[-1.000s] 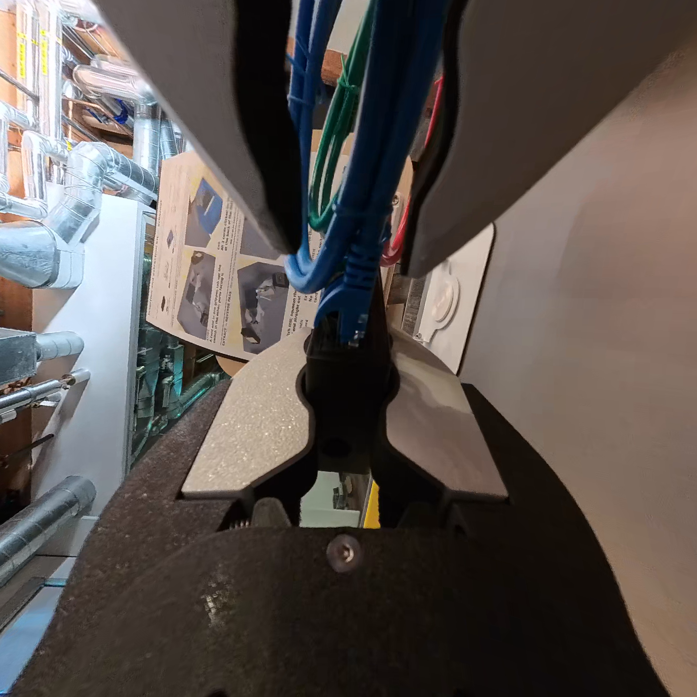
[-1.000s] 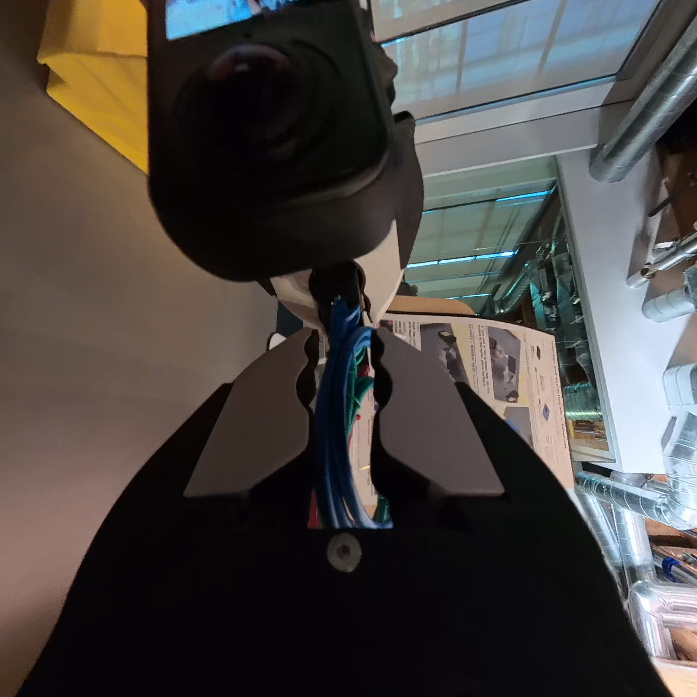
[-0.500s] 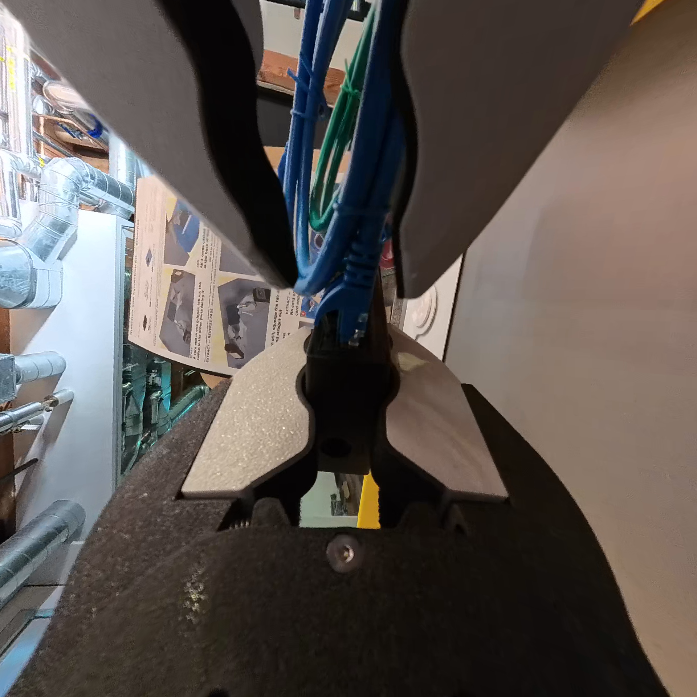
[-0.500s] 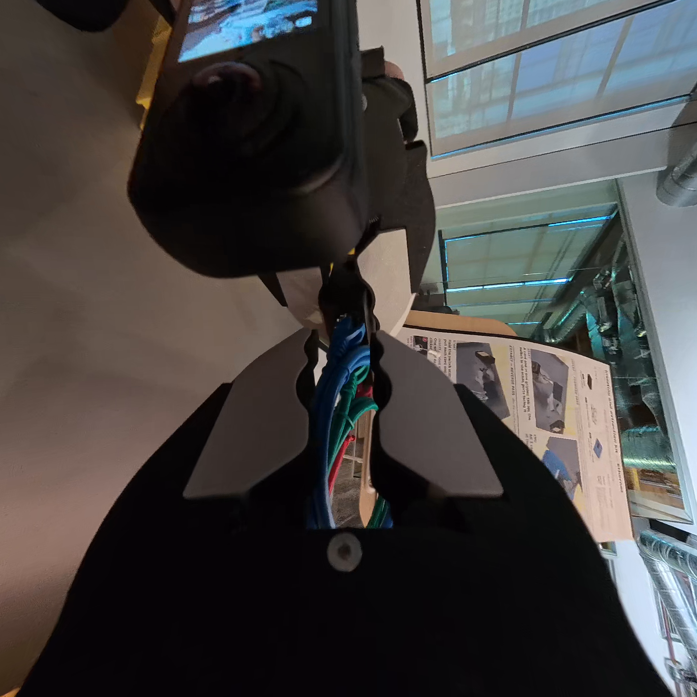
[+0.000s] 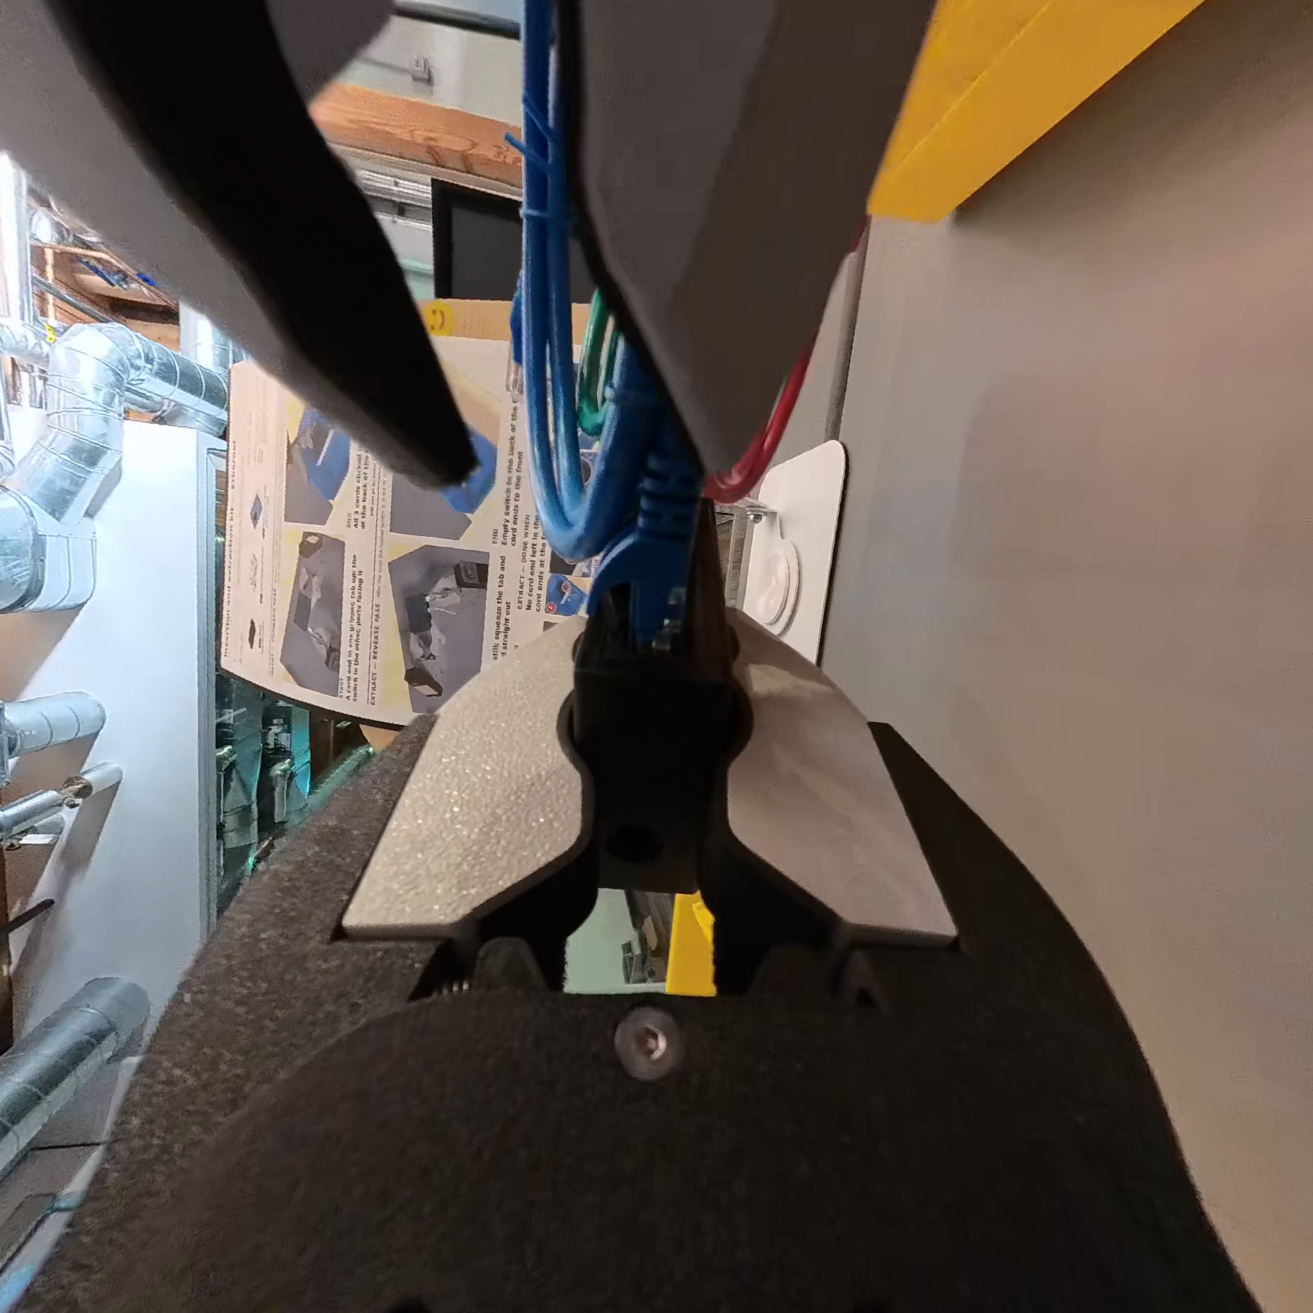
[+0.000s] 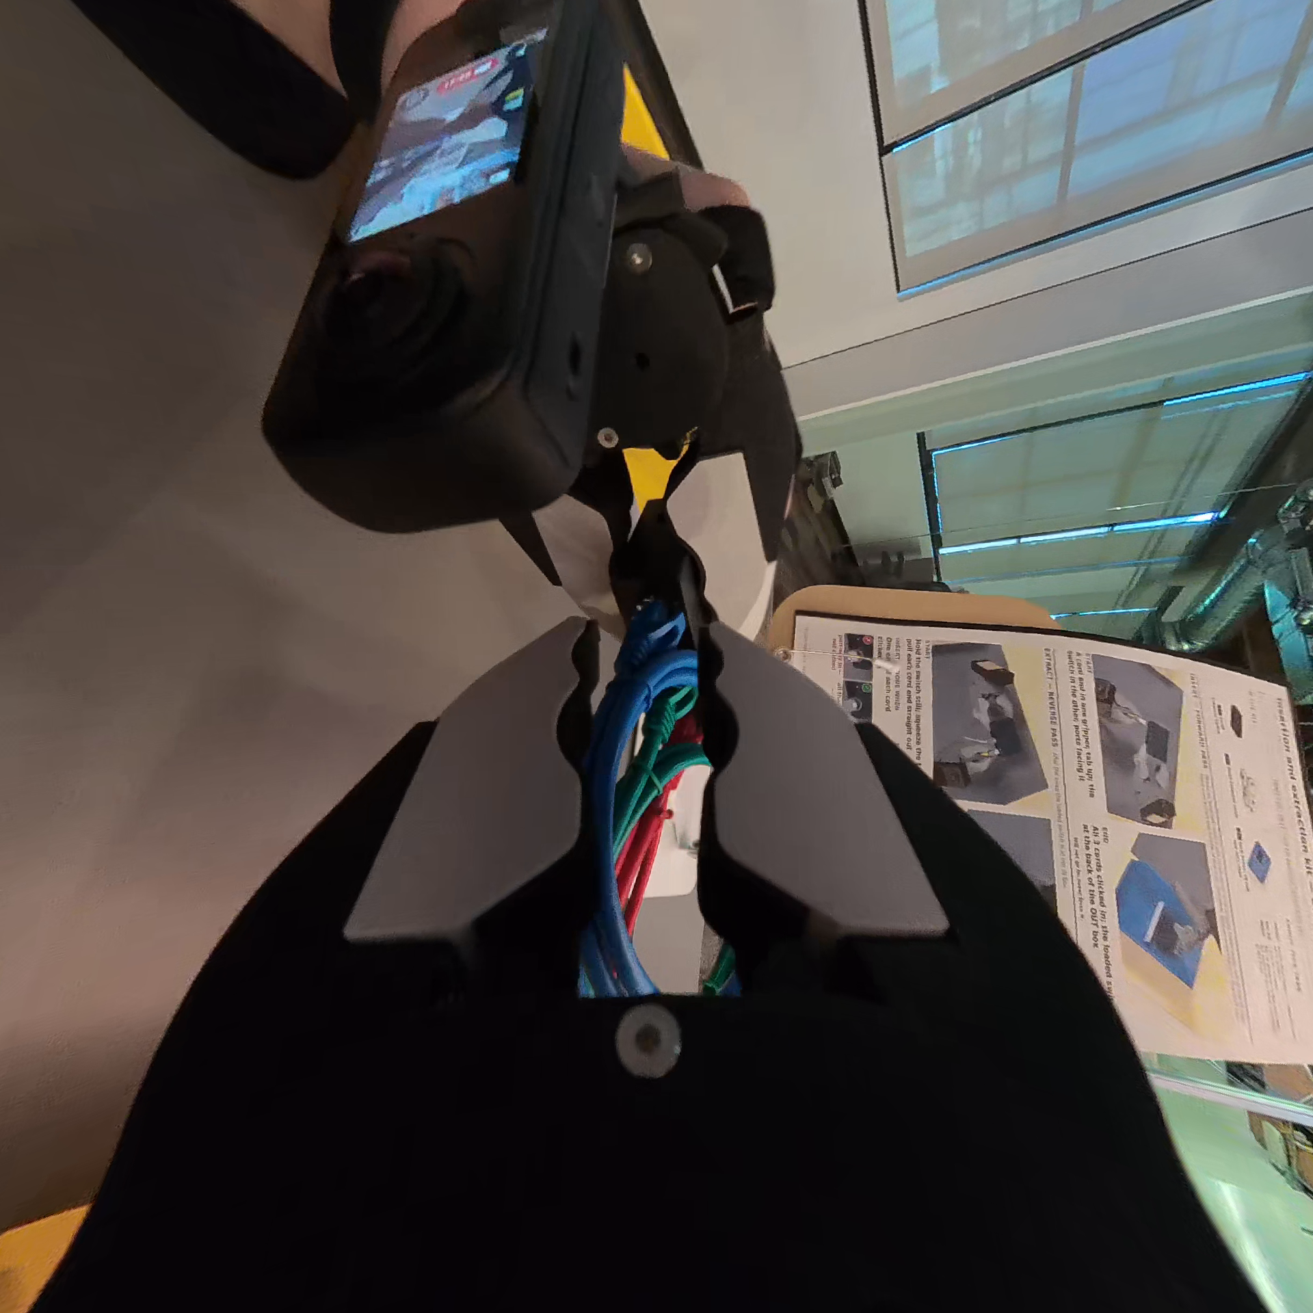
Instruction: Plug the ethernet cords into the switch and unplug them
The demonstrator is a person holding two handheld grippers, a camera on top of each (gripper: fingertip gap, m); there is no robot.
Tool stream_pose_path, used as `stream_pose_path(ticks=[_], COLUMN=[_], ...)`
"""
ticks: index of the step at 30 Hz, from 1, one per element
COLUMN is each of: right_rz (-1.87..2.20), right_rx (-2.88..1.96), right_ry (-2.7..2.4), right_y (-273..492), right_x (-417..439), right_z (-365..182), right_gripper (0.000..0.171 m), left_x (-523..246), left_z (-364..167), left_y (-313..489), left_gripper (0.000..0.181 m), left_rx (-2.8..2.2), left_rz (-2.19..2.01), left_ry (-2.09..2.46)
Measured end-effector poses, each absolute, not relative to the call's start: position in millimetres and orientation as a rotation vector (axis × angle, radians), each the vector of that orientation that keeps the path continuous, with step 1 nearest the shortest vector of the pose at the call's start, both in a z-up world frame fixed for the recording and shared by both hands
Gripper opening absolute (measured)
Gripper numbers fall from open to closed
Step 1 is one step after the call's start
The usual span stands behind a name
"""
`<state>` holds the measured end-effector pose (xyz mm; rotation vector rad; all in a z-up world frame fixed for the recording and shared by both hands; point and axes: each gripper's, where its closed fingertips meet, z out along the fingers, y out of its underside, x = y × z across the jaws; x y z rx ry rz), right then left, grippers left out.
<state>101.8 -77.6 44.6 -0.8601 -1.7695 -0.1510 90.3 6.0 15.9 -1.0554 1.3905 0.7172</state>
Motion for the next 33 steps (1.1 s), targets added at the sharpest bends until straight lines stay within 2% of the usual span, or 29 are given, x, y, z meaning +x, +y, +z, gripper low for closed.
stream_pose_path(ticks=[8,15,26,33], right_rz=[-0.121,-0.155,-0.092,-0.280], right_rx=[-0.848,-0.919,-0.923,-0.908], right_ry=[-1.728,-1.802,-1.784,-1.732], right_y=[-87,-74,-74,-54], right_x=[106,101,95,94], right_z=[61,35,34,34], right_gripper=[0.027,0.027,0.028,0.027], left_x=[89,96,90,94], left_z=[9,-1,4,16], left_y=[8,7,10,0], left_gripper=[0.030,0.030,0.030,0.030], left_rx=[-1.060,-1.105,-1.170,-1.159], left_rz=[0.754,0.713,0.720,0.708], left_ry=[1.428,1.434,1.383,1.361])
